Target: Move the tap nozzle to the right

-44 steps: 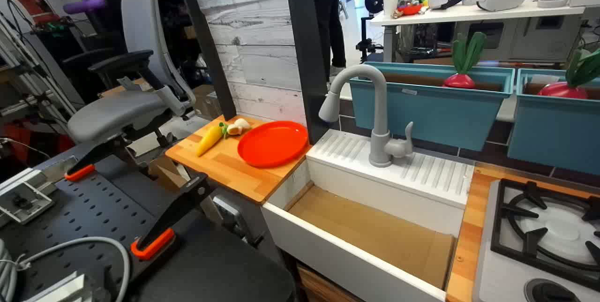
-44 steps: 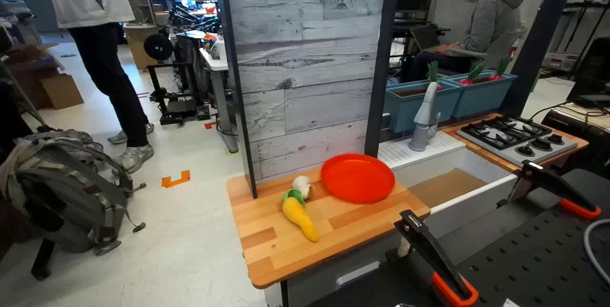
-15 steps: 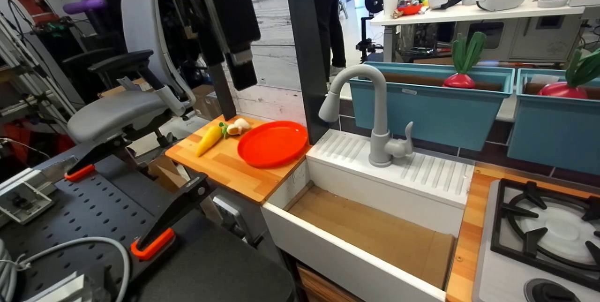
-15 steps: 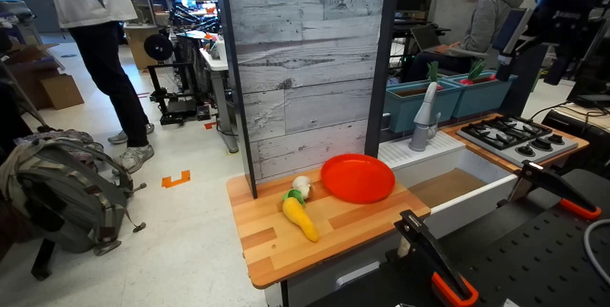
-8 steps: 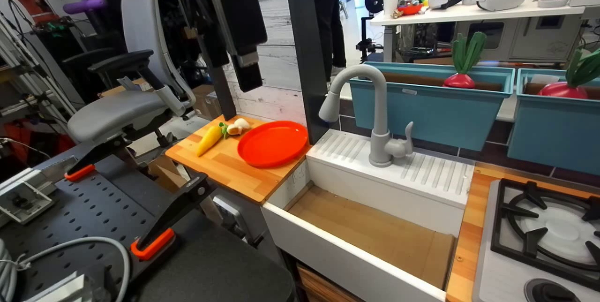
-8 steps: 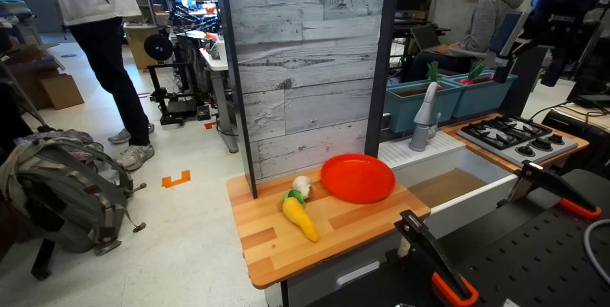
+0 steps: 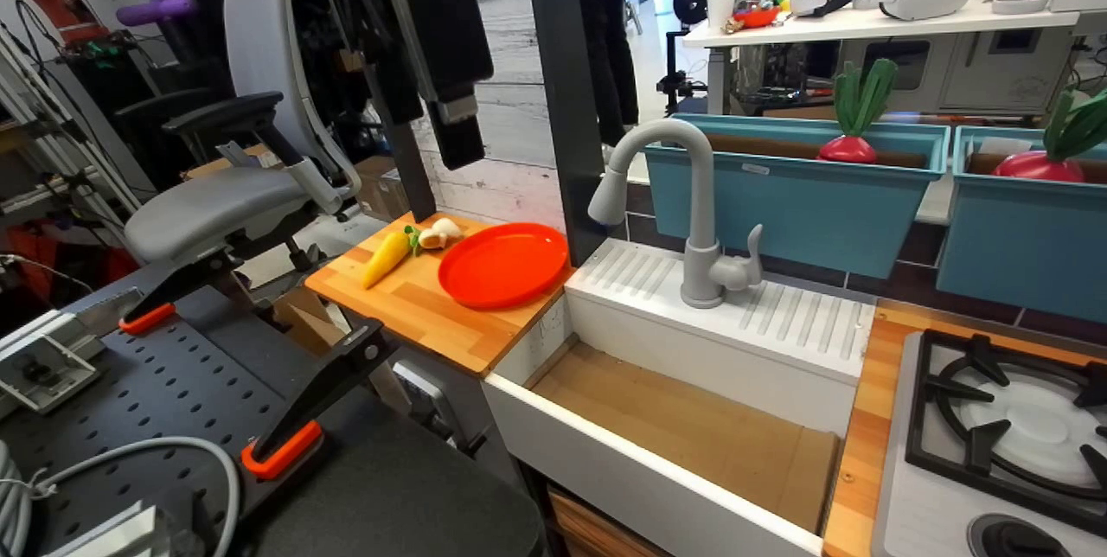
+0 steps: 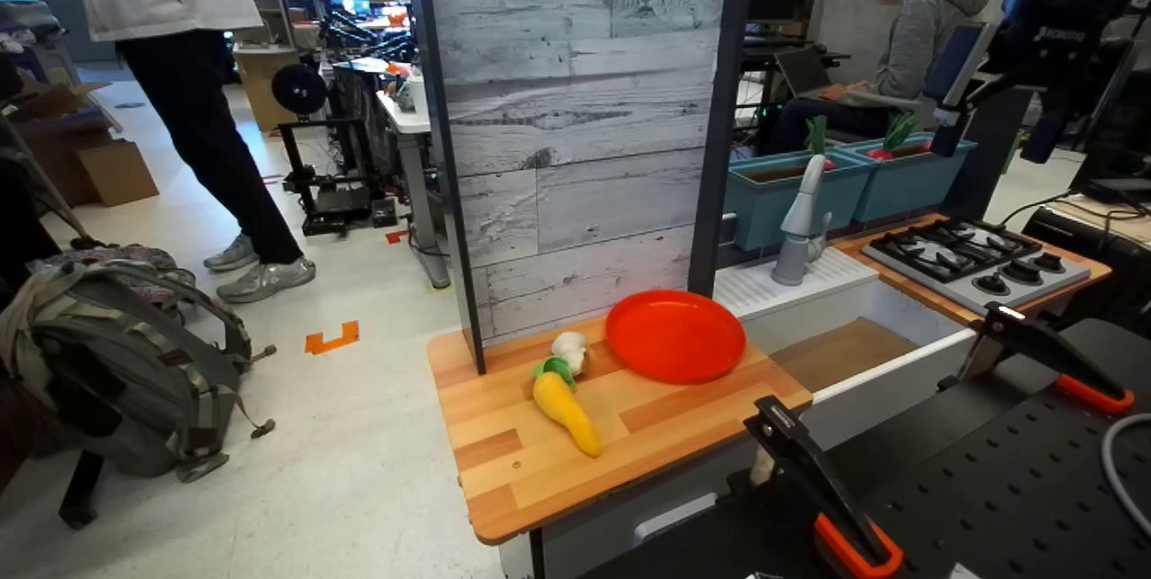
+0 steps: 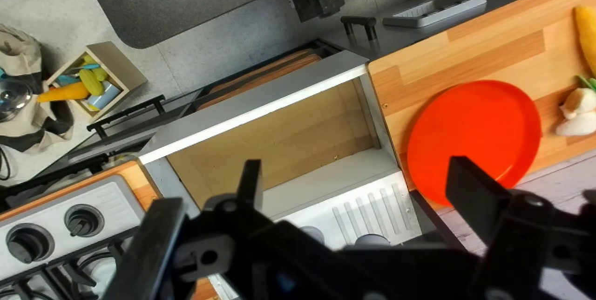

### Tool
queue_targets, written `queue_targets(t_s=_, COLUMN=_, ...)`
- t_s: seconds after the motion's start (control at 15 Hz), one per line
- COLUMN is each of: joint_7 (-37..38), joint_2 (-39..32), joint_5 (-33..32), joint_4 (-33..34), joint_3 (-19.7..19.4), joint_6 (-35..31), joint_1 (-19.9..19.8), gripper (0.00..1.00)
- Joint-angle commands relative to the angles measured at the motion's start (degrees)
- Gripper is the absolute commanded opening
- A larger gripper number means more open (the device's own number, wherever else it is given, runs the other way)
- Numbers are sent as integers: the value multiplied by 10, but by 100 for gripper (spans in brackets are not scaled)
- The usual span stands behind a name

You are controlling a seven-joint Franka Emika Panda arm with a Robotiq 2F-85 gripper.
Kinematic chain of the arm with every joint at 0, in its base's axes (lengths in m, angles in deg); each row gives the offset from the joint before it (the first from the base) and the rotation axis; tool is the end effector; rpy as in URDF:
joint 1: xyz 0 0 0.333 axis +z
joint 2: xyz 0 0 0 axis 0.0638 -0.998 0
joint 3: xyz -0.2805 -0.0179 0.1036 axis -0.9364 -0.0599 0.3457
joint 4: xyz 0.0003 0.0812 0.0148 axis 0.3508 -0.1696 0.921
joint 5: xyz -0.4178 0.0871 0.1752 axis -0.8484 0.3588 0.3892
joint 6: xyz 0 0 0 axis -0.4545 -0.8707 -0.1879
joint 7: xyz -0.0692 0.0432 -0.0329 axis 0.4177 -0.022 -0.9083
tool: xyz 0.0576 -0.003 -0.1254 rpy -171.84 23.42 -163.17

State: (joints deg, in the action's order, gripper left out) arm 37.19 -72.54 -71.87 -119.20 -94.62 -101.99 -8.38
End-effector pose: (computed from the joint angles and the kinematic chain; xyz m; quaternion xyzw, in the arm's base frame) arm 0.4696 -0.1764 0.1556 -0.9859 0.1646 -0.0040 0.0294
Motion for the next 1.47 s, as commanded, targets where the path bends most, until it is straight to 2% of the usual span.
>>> queue_targets(t_s=0.0, joint_7=3, joint_2=1, joint_5=-3, joint_4=0, joint_3=22, joint_6=1, joint_1=-22, gripper=100)
queue_targets(t_s=0.53, joint_7=3, joint_2=1, joint_5=-3, joint_4=0, joint_3=22, joint_6=1, joint_1=-22, gripper=100)
queue_targets(t_s=0.67, joint_7=13, joint_2=-4, joint_5=18, joint_4=12, joint_3=26, joint_6=9, joint_1=-21, gripper=100)
queue_targets(t_s=1.13, joint_7=122, joint_2=-54, joint_5=41, joint_4=83, joint_3=47, joint_6=-10, joint_1=-23, gripper=100)
queue_targets(t_s=1.4, joint_7=168, joint_2=-110, joint_5=49, joint_4=144, joint_3=46, joint_6=-13, joint_1=-29, gripper=100)
